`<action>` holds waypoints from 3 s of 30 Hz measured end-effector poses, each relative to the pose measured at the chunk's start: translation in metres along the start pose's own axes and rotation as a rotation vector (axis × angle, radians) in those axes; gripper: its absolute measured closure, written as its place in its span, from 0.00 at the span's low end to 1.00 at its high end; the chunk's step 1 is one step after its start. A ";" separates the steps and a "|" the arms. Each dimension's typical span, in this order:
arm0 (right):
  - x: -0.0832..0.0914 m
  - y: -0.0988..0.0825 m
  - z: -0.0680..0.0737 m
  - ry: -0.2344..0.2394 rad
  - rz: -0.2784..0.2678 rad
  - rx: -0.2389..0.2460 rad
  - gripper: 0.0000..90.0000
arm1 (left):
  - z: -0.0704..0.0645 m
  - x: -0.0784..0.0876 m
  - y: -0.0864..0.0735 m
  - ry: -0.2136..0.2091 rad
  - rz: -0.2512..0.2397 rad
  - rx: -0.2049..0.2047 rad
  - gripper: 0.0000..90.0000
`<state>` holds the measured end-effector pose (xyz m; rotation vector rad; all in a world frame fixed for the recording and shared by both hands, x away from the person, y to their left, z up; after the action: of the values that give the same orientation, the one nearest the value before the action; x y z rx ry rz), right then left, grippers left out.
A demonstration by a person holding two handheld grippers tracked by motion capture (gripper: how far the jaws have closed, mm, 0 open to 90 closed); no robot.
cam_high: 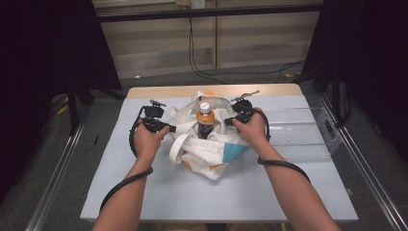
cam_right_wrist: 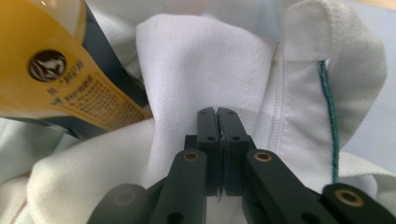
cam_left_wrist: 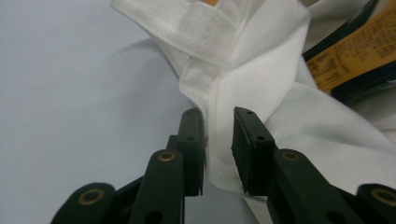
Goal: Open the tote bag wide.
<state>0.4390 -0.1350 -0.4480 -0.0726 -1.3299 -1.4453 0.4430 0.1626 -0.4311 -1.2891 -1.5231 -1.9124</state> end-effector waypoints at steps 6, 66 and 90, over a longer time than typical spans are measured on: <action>0.004 0.003 0.004 0.003 0.011 0.008 0.99 | -0.002 0.017 0.006 -0.006 -0.045 -0.002 0.78; 0.006 -0.010 0.012 -0.008 0.038 0.016 0.99 | -0.047 0.002 -0.057 -0.155 -0.038 -0.122 0.95; 0.025 0.001 0.020 0.008 0.009 0.029 0.79 | -0.036 0.028 -0.040 -0.151 -0.094 -0.096 0.78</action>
<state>0.4184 -0.1362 -0.4230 -0.0535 -1.3419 -1.4166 0.3834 0.1502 -0.4303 -1.4566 -1.6078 -2.0087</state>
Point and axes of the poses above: each handheld gripper's, and its own axes: x roughly backward along the jaws, y roughly out of its top, z roughly to its left, the point moved 2 cm from there along -x, roughly forward along the jaws, and after that the axes turned 14 degrees about y, right-handed, at the moved point
